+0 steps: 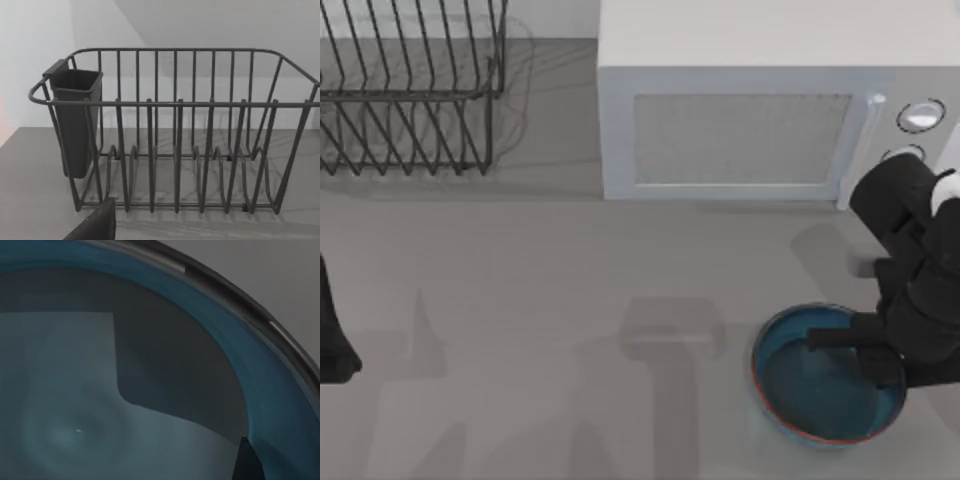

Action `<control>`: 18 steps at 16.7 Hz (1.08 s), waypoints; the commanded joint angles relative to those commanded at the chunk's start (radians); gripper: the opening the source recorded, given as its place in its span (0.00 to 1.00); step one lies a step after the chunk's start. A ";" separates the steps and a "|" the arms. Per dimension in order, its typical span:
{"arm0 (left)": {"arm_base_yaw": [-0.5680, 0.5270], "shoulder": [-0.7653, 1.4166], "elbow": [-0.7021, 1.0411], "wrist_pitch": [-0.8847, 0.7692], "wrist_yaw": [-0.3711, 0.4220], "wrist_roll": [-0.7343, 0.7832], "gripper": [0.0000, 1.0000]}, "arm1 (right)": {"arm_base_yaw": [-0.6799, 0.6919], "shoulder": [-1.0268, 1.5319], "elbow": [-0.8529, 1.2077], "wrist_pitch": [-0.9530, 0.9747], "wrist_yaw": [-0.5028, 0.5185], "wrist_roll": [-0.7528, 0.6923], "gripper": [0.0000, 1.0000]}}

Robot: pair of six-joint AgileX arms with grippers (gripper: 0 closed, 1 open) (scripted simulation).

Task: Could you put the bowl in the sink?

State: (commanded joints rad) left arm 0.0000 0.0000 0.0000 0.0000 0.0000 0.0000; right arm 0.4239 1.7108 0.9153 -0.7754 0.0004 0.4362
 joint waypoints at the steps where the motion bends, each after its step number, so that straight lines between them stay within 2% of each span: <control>1: 0.000 0.000 0.000 0.000 0.000 0.000 1.00 | 0.000 -0.002 0.001 -0.001 0.001 0.000 0.00; 6: 0.000 0.000 0.000 0.000 0.000 0.000 1.00 | 0.001 -0.022 0.107 -0.118 0.001 0.001 0.00; 13: 0.000 0.000 0.000 0.000 0.000 0.000 1.00 | -0.004 -0.115 0.408 -0.543 0.001 -0.005 0.00; 18: 0.000 0.000 0.000 0.000 0.000 0.000 1.00 | -0.007 -0.144 0.469 -0.611 0.001 -0.009 0.00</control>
State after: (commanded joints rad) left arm 0.0000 0.0000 0.0000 0.0000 0.0000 0.0000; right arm 0.4170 1.5669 1.3844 -1.3868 0.0011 0.4274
